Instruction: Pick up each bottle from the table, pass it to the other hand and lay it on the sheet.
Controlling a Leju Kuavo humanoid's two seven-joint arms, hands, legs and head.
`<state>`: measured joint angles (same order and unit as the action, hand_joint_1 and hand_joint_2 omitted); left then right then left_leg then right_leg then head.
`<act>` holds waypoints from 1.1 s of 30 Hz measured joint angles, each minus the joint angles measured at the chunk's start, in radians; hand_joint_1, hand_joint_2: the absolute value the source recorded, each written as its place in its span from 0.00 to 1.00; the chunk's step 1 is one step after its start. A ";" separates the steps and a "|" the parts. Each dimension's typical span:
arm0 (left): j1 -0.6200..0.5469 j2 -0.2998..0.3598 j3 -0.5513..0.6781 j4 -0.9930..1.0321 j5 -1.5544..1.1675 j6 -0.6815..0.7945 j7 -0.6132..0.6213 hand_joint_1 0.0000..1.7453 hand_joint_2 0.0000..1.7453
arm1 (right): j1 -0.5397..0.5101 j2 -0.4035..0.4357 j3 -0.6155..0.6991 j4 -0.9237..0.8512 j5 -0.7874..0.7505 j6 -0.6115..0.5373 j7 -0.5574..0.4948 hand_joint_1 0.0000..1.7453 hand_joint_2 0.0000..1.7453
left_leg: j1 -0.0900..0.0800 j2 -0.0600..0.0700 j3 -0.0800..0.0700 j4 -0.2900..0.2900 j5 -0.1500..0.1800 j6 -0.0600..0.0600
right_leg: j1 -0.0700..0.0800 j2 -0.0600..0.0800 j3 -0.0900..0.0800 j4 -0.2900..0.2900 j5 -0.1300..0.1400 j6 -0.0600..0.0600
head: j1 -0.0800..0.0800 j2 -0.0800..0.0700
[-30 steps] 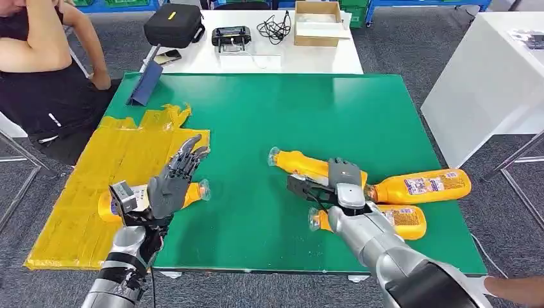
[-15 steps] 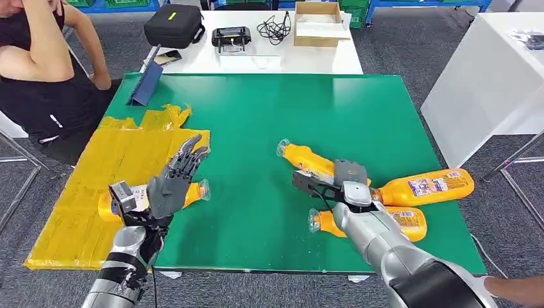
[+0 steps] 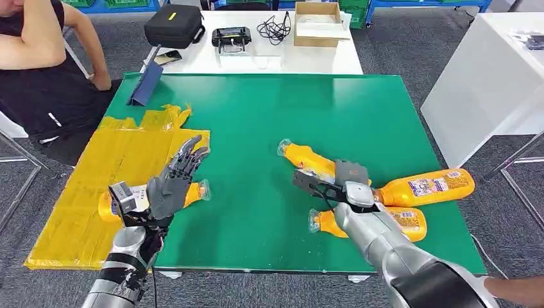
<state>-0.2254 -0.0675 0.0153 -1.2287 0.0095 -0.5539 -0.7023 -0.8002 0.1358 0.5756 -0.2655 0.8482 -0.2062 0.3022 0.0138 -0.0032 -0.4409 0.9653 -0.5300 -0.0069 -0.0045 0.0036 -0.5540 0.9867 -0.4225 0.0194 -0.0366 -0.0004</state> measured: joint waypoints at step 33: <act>0.332 -0.048 -0.001 -0.320 0.169 0.049 0.074 0.00 1.00 | 0.452 0.209 -0.021 -0.726 -0.413 0.065 -0.785 1.00 1.00 | 0.004 0.004 -0.016 0.000 -0.001 -0.001 | 0.003 0.003 -0.017 0.001 0.000 0.000 | 0.000 0.000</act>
<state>0.1069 -0.1156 0.0145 -1.5488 0.1789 -0.5047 -0.6283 -0.3479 0.3449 0.5546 -0.9915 0.4349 -0.1415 -0.4826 0.0174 0.0003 -0.4572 0.9648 -0.5306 -0.0077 -0.0017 0.0067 -0.5712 0.9875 -0.4227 0.0192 -0.0366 -0.0004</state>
